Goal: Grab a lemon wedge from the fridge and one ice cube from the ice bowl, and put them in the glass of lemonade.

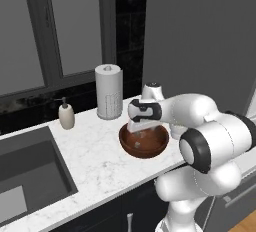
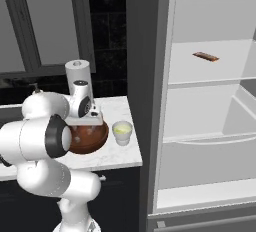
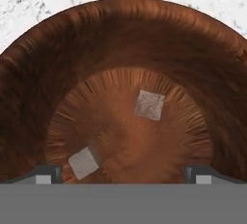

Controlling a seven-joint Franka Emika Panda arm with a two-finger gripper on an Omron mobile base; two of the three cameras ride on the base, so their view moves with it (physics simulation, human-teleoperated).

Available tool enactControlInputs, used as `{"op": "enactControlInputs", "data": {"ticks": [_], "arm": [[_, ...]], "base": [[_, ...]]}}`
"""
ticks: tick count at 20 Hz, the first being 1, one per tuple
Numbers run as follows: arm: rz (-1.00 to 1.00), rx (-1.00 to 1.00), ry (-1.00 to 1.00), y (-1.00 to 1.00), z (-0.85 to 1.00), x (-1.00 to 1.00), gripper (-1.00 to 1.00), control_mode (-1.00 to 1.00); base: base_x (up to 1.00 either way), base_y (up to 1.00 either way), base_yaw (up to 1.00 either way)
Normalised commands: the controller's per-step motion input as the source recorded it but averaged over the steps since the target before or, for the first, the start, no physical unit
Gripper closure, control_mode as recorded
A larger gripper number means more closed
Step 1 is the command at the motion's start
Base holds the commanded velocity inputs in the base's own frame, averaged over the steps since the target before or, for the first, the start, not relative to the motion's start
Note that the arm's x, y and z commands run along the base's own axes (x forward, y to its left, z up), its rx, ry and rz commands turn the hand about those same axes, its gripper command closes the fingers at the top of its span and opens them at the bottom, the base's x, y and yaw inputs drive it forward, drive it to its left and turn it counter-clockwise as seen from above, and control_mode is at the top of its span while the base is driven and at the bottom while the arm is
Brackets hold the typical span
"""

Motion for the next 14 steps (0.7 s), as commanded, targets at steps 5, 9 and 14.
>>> {"op": "enactControlInputs", "data": {"ticks": [5, 9, 14], "arm": [[0.0, 0.0, -0.08, 0.0, 0.0, -0.12, -1.0, -1.0], [0.0, 0.0, -0.21, 0.0, -0.1, -0.21, -1.0, -1.0], [0.0, 0.0, -0.14, 0.0, -0.23, -0.01, -1.0, -1.0]], "base": [[0.0, 0.0, 0.0], [0.0, 0.0, 0.0], [0.0, 0.0, 0.0]]}}
